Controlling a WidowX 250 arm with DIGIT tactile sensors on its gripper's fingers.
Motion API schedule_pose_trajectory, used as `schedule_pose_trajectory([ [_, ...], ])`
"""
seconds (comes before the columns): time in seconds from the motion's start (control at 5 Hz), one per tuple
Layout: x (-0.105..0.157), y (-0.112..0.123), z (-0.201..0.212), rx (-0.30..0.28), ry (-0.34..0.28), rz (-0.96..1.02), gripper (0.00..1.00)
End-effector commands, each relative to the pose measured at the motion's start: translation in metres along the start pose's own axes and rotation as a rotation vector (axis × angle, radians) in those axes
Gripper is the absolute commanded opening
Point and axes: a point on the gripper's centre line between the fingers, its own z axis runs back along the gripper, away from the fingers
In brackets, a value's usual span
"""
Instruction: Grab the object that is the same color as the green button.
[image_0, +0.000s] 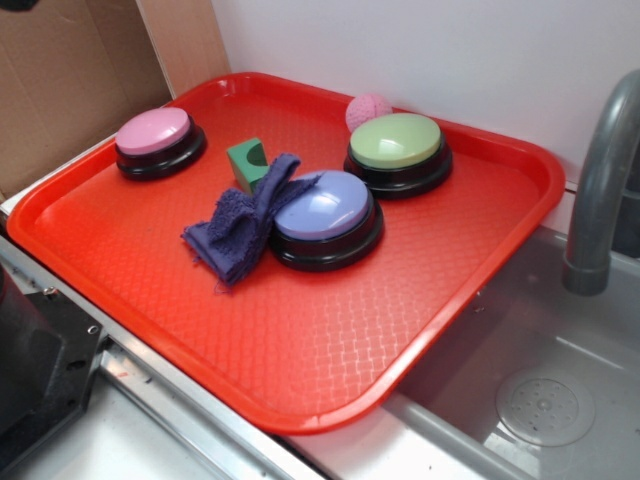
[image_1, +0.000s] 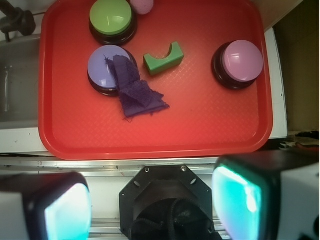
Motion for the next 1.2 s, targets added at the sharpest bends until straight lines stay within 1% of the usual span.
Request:
schedule_pose_trajectory([
  [0.0,0.000,0.000,0.000,0.000,0.000,0.000,1.00],
  [0.2,0.021,0.004,-0.023,-0.002,-0.023,0.223,1.00],
  [0.4,0.054,0.011,-0.058,0.062,-0.032,0.435,1.00],
  [0.6,0.084,0.020,-0.102,0.018,-0.047,0.690,1.00],
  [0.8,0.106,0.041,-0.138,0.020,-0.112,0.876,1.00],
  [1.0,0.124,0.053,-0.168,0.006,-0.157,0.980,1.00],
])
